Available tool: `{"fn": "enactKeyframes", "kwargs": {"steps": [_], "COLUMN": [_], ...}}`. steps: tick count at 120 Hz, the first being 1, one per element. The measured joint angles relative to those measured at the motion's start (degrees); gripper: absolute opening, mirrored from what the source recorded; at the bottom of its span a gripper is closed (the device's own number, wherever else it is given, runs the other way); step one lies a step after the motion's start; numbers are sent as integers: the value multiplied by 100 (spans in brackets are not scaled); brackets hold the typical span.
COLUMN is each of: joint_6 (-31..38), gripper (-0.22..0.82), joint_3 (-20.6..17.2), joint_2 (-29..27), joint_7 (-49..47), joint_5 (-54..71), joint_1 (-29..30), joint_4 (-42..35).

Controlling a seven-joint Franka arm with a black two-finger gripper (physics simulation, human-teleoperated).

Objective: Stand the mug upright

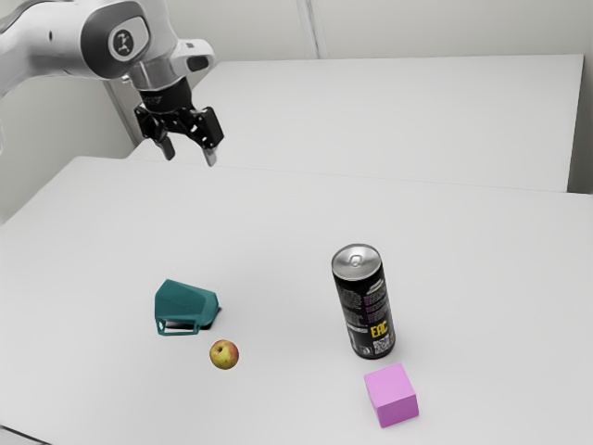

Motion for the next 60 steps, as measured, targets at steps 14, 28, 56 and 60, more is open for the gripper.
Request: {"fn": "enactKeyframes", "kwargs": {"steps": [14,28,56,60], "joint_6": [-6,-4,31,56], "gripper": [58,58,58,58], "joint_3": [0,4,67,89], "joint_2": [-23,-215,-565,-635], "joint_7": [-9,-16,-5,1], "joint_5": [0,0,-5,-15], "joint_1": [-34,-56,284,327], "joint_4": [-23,-229,-646,-744]}}
